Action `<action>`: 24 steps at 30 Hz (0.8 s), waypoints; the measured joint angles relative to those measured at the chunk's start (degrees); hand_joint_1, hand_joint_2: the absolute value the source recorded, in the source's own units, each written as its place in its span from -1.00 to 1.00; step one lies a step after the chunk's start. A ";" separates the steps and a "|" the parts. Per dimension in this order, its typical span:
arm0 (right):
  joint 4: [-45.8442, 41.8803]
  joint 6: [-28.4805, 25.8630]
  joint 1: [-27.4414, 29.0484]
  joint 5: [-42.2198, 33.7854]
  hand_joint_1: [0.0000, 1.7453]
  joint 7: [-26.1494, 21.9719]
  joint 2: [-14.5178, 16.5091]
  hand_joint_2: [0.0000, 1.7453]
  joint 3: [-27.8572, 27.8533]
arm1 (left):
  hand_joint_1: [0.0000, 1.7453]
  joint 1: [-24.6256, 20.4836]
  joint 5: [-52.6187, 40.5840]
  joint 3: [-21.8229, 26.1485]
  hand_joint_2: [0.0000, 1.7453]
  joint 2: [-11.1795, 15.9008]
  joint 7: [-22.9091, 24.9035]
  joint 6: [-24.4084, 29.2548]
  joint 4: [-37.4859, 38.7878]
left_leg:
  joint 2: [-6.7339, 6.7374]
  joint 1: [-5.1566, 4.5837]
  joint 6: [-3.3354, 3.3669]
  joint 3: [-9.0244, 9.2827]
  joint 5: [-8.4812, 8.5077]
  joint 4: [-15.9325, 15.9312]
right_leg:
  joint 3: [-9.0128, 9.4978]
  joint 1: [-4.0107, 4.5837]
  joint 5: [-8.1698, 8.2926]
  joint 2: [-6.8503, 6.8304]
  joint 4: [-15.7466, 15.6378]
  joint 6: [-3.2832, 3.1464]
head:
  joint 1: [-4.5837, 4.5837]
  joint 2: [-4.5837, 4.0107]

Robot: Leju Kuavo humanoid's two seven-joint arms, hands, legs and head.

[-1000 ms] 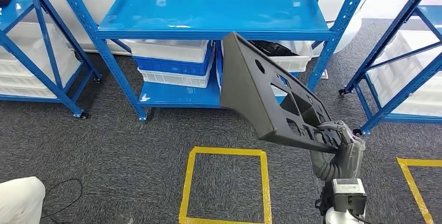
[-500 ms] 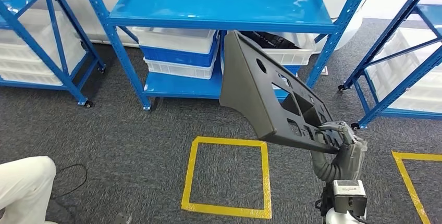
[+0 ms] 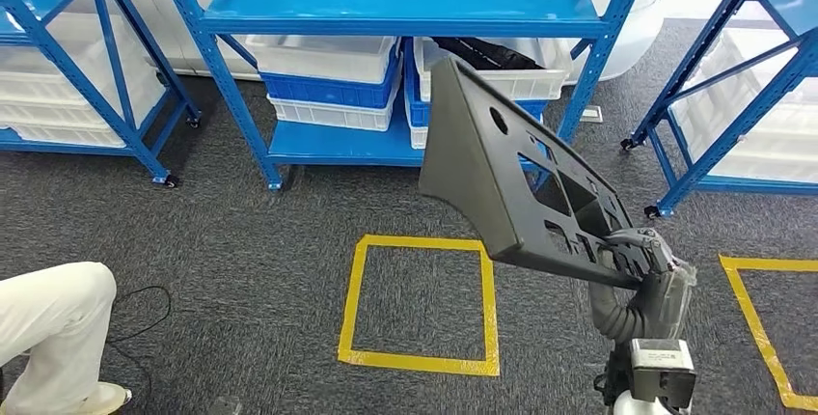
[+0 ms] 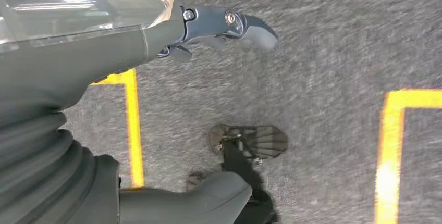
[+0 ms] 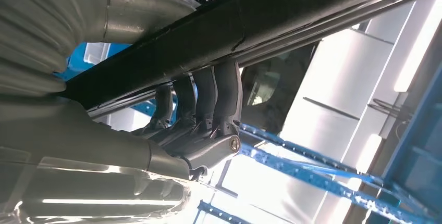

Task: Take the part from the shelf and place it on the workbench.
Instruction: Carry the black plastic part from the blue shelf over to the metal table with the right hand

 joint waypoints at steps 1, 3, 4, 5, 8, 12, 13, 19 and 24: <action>-0.02 0.04 -0.01 -0.01 1.00 0.02 0.09 1.00 -0.02 | -1.00 0.04 0.03 0.01 1.00 0.00 -0.04 -0.01 0.00 | -0.07 0.12 -0.27 -0.91 -2.93 3.26 | -0.49 0.13 0.52 -0.07 0.08 -0.48 | -0.09 0.00; -0.04 0.10 -0.01 -0.02 1.00 0.04 0.19 1.00 -0.05 | -1.00 0.07 0.06 0.02 1.00 0.03 -0.15 -0.04 0.00 | -0.13 0.27 -0.63 -2.47 -7.15 10.58 | -1.87 0.34 1.50 -0.12 0.34 -0.88 | -0.14 0.00; -0.04 0.10 -0.01 -0.02 1.00 0.05 0.22 1.00 -0.11 | -1.00 0.06 0.08 0.02 1.00 0.07 -0.19 -0.06 0.00 | -0.12 0.31 -0.69 -2.45 -7.47 12.65 | -2.62 0.42 1.92 -0.13 0.57 -0.83 | -0.14 0.00; -0.04 0.10 0.00 -0.02 1.00 0.07 0.24 1.00 -0.21 | -1.00 0.03 0.07 0.02 1.00 0.10 -0.20 -0.08 0.00 | -0.12 0.34 -0.65 -1.46 -6.69 12.73 | -3.36 0.46 2.27 -0.12 0.84 -0.71 | -0.15 0.00; -0.11 0.03 0.01 0.04 1.00 0.07 0.40 1.00 -0.83 | -1.00 -0.40 0.03 0.03 1.00 0.28 -0.02 -0.17 0.00 | -0.33 0.27 0.06 6.16 -3.24 2.82 | -4.95 0.61 3.04 -0.08 1.57 -0.14 | -0.15 0.00; -0.61 -0.43 0.10 -0.02 1.00 -0.32 0.74 1.00 -2.05 | -1.00 -0.93 -0.02 0.18 1.00 0.65 0.22 -0.26 0.00 | -0.65 -0.39 1.13 9.31 -3.13 -3.82 | -6.04 0.64 4.59 -0.17 1.65 1.58 | -0.09 0.00; -0.72 -0.51 0.23 -0.20 1.00 -0.57 0.76 1.00 -2.38 | -1.00 -0.98 0.01 0.26 1.00 0.69 0.27 -0.26 0.00 | -0.47 -0.38 1.54 9.07 -2.65 -4.09 | -6.41 0.62 4.49 -0.11 1.87 1.88 | -0.14 0.00; -0.66 -0.57 0.78 -2.14 1.00 -3.19 0.20 1.00 -4.26 | -1.00 -1.41 0.80 1.06 1.00 0.90 0.28 -0.24 0.00 | 0.32 -0.19 3.06 5.71 0.59 -4.64 | -11.33 0.54 -5.13 0.09 17.42 1.48 | 0.37 0.00; 0.32 -0.55 -0.58 -2.48 1.00 -4.09 0.01 1.00 -4.57 | -1.00 -1.49 1.52 1.80 1.00 0.89 0.01 -0.24 0.00 | 0.53 -0.21 1.89 2.42 2.87 -3.73 | -0.93 0.07 -1.15 0.18 4.80 3.57 | 0.35 0.00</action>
